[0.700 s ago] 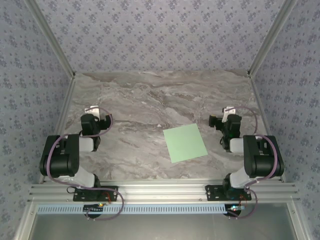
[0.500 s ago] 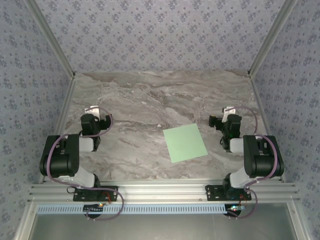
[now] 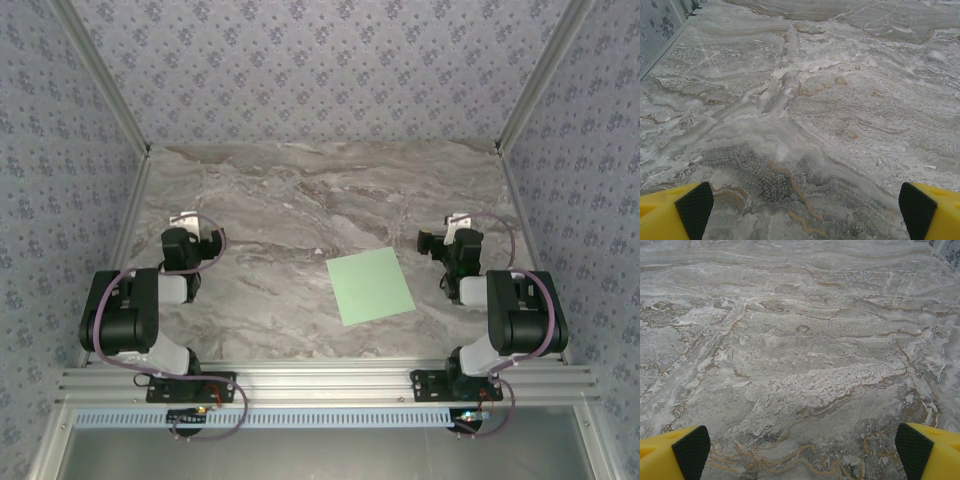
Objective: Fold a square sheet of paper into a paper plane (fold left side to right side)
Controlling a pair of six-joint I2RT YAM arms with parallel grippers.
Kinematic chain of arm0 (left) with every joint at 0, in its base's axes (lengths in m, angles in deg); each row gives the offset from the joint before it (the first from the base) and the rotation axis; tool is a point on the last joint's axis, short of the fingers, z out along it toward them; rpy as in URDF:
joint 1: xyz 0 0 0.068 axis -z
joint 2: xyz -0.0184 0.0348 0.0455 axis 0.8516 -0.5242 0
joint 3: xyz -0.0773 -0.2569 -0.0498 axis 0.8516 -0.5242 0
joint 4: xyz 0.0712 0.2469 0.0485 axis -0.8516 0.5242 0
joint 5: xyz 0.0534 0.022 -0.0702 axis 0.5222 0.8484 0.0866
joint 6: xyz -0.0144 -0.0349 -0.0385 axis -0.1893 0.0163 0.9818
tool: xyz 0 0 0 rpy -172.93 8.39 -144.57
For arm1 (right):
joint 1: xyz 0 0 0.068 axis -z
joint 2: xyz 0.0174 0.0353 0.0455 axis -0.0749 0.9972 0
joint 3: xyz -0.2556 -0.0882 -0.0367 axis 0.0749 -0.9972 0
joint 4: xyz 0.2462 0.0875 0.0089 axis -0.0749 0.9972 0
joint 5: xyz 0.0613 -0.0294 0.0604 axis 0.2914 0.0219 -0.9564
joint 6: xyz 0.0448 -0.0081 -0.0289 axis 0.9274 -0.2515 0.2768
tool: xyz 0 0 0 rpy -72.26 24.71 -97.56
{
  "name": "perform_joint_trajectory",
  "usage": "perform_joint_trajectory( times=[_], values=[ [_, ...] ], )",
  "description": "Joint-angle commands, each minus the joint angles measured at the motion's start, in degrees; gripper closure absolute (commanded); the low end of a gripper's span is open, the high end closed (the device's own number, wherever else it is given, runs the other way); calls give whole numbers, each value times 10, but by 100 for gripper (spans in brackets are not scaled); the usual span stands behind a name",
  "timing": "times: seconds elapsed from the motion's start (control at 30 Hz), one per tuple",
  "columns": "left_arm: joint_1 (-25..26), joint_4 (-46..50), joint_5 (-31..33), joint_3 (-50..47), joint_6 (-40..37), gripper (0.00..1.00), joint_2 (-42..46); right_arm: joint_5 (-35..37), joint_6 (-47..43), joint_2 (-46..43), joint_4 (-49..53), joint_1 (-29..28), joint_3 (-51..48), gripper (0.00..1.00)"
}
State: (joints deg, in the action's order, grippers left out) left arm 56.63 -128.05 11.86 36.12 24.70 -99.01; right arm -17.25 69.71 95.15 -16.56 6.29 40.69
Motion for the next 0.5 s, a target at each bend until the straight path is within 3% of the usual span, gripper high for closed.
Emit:
perform_joint_trajectory(
  times=[0.0, 0.23, 0.37, 0.47],
  values=[
    [1, 49, 41, 26, 19, 2, 41, -11, -2, -4, -7, 7, 13, 0],
    [40, 286, 87, 81, 66, 2, 226, 31, 64, -156, 189, 28, 49, 0],
    [115, 398, 52, 118, 154, 2, 261, 11, 95, -268, 313, 22, 61, 0],
    [220, 483, 49, 155, 177, 2, 251, 5, 118, -340, 434, -2, 80, 0]
  ],
)
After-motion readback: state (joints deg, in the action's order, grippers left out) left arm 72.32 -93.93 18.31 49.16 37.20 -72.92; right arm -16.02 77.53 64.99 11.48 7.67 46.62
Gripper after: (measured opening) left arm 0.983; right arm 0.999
